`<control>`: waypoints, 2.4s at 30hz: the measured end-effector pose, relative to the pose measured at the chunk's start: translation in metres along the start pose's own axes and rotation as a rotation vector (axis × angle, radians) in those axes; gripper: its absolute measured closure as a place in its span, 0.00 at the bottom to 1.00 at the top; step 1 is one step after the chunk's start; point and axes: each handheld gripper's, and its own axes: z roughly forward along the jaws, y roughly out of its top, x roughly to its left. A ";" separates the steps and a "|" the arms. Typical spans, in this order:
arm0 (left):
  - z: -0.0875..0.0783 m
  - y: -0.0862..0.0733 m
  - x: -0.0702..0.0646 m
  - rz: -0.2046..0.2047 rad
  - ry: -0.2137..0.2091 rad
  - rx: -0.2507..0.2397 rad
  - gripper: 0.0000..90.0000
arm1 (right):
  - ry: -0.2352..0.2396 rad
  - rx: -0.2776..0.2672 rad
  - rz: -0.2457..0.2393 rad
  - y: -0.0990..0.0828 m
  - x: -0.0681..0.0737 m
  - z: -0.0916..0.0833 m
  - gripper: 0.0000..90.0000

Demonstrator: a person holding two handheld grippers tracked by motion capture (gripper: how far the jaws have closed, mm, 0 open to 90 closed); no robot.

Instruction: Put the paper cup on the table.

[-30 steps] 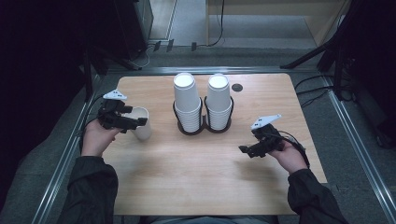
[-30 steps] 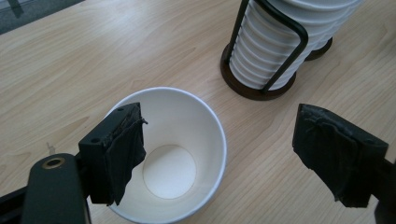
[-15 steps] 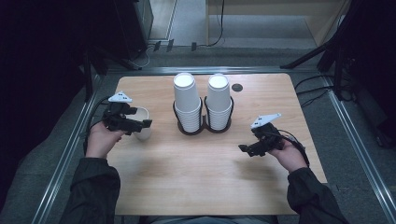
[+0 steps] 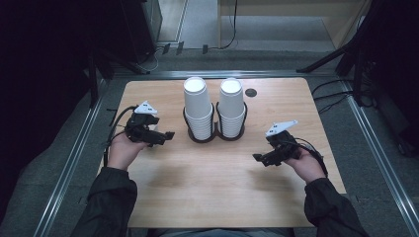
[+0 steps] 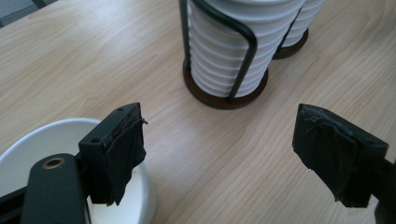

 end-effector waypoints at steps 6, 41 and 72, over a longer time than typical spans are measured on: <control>0.012 0.001 -0.017 0.047 -0.029 -0.016 0.19 | -0.002 0.004 -0.003 -0.001 0.000 -0.001 0.16; 0.072 0.013 -0.105 0.204 -0.211 0.065 0.19 | 0.003 -0.003 0.004 -0.006 0.009 -0.002 0.16; 0.092 0.018 -0.114 0.229 -0.242 0.082 0.19 | 0.010 -0.005 -0.003 -0.010 0.023 -0.003 0.16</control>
